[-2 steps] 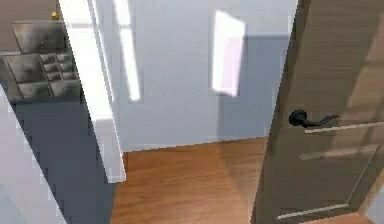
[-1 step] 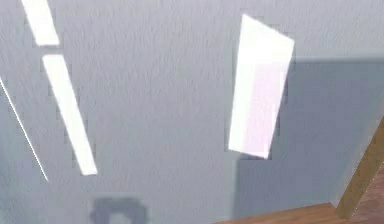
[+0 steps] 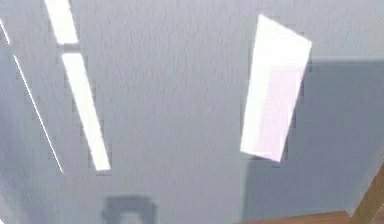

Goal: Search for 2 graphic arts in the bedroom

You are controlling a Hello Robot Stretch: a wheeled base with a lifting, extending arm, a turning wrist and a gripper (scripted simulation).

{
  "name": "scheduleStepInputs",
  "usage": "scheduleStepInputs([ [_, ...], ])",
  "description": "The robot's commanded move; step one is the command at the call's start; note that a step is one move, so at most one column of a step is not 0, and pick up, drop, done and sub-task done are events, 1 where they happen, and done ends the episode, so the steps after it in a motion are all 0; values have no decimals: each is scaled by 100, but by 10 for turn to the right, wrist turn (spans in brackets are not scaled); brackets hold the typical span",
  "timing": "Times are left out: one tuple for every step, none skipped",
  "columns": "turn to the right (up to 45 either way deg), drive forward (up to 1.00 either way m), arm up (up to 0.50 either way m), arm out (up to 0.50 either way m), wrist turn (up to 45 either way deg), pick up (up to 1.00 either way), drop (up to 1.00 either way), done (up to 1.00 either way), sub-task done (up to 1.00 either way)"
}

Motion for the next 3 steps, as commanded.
scheduleStepInputs([
  [0, 20, 0, 0, 0, 0, 0, 0, 0],
  [450, 0, 0, 0, 0, 0, 0, 0, 0],
  [60, 0, 0, 0, 0, 0, 0, 0, 0],
])
